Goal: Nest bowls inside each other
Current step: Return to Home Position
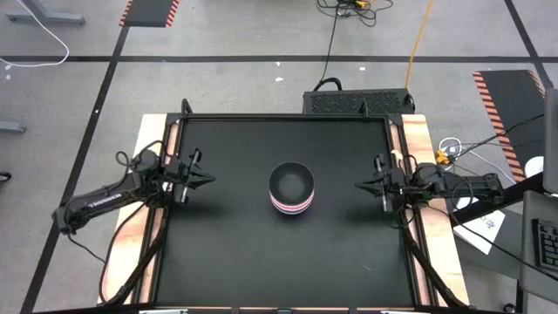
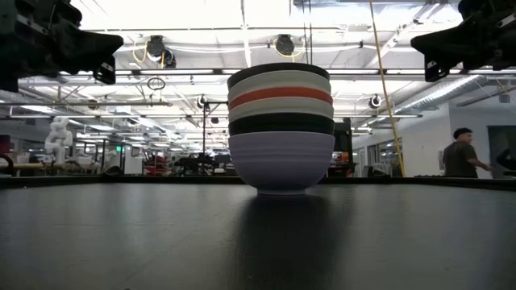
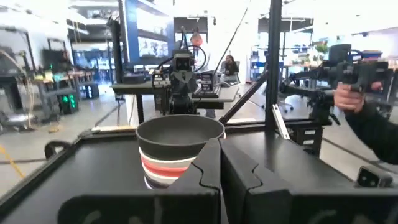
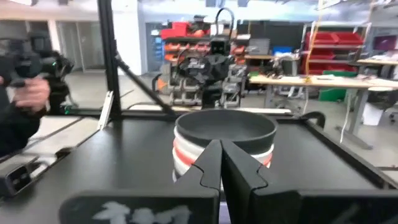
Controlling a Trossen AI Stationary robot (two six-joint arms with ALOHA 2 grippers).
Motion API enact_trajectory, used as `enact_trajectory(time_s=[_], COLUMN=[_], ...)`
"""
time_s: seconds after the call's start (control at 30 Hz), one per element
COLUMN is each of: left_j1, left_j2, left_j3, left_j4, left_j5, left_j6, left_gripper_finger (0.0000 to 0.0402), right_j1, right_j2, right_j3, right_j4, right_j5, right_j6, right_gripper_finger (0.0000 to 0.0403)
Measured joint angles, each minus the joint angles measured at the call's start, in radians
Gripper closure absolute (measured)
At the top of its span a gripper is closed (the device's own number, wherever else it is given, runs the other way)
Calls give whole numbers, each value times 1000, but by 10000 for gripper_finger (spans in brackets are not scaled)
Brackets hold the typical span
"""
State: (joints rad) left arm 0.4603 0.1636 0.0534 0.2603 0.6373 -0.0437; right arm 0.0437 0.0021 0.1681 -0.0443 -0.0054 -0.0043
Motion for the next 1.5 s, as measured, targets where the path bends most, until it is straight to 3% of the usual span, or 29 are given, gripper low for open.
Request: enact_trajectory(time_s=[0.17,0.27,0.57,0.77,0.87,1.0,1.1,1.23,1.37,1.5], left_j1=[15,4,-22,-22,-22,-39,-89,-212,-369,-495], left_j2=[-8,-8,-8,-8,-8,-8,-8,-8,-8,-8], left_j3=[8,8,8,8,8,8,8,8,8,8], left_j4=[-12,-36,-297,-312,-307,-283,-281,-256,-249,-250], left_j5=[76,72,-325,-438,-416,-231,-122,-115,-235,-454], left_j6=[-68,-75,36,39,43,45,46,48,81,92], left_gripper_finger=[401,401,401,401,401,401,401,401,401,401], right_j1=[0,0,38,43,43,43,57,106,169,226], right_j2=[0,0,2,2,2,2,6,35,110,211], right_j3=[-22,-36,-68,-74,-74,-74,-74,-75,-75,-75], right_j4=[27,29,66,78,78,77,79,111,193,288], right_j5=[9,9,9,9,9,5,-1,-2,36,105], right_j6=[0,19,45,45,45,55,55,61,61,42], right_gripper_finger=[403,403,403,403,403,403,403,403,403,403])
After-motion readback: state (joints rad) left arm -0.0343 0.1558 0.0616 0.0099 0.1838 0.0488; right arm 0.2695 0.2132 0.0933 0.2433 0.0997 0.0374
